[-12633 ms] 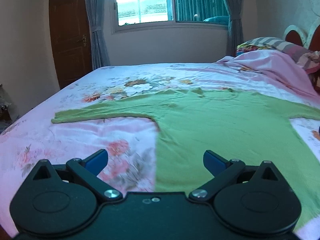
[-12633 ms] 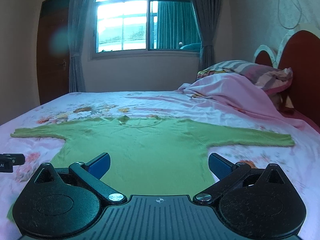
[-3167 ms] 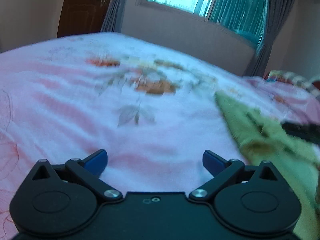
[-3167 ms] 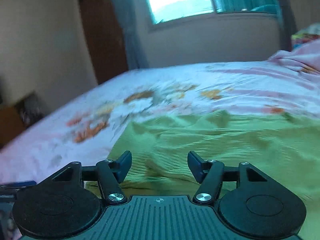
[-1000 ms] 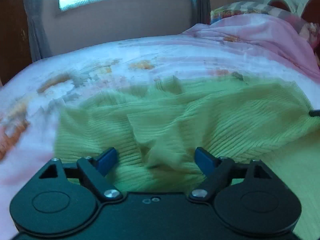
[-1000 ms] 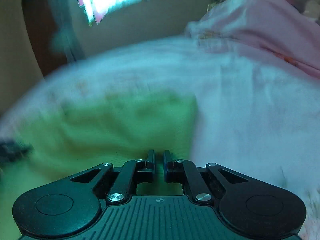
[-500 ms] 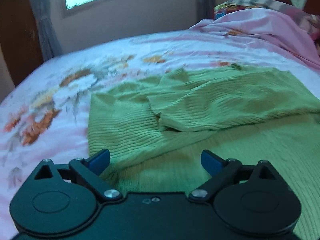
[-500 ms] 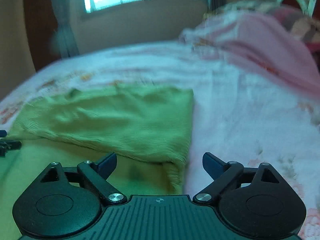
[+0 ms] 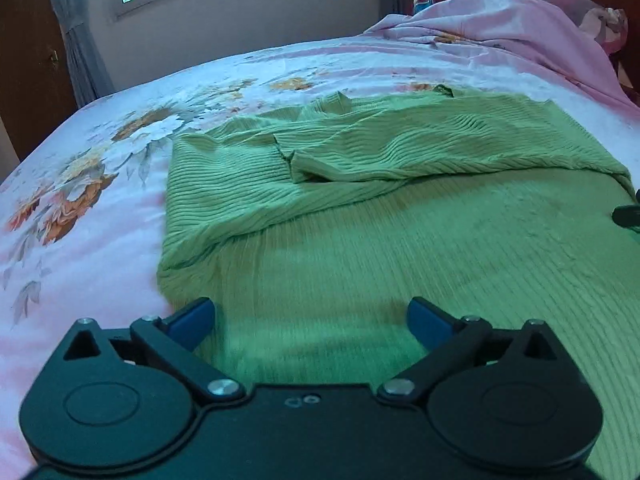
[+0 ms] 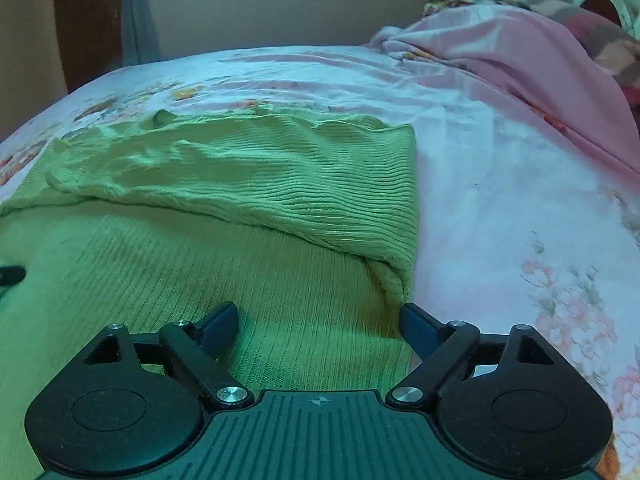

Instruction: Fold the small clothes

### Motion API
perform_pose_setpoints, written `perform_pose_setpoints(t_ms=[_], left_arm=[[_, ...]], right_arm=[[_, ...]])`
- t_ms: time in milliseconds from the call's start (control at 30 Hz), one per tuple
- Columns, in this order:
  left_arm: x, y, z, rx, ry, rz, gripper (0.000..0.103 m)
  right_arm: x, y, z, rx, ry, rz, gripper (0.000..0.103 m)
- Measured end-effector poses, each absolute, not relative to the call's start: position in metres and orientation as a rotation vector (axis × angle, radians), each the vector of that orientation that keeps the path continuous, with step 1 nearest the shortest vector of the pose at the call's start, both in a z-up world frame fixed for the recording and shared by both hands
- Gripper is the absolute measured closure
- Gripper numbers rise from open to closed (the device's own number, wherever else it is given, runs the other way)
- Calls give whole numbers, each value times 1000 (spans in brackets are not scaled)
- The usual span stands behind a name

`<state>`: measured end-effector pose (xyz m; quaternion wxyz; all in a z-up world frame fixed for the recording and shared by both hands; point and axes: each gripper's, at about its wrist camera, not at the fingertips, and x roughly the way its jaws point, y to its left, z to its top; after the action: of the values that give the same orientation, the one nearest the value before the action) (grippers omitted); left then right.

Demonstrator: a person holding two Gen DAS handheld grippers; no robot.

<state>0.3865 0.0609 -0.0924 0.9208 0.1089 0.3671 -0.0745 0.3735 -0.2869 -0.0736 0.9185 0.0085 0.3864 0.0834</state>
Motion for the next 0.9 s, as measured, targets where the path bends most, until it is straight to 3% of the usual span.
perform_pose_setpoints(t_ms=[167,300,800,833,900], left_arm=[[352,68,-86,256,741,-154,2],[314,80,-91,201,750,-145,2],[137,140,-87,92,695,-174,2],[133,143,-85,74,700,-197,3],[129,152,-80,37,706,-249,4]], right_arm=[[333,-298,-49,50,714,178,16],[297,-304,-67,66,827,169,16],[106,-310,-60,78,781,140,16],[98,-313,-57,115,770,158,17],[87,-325,-52,205,749,169,32]])
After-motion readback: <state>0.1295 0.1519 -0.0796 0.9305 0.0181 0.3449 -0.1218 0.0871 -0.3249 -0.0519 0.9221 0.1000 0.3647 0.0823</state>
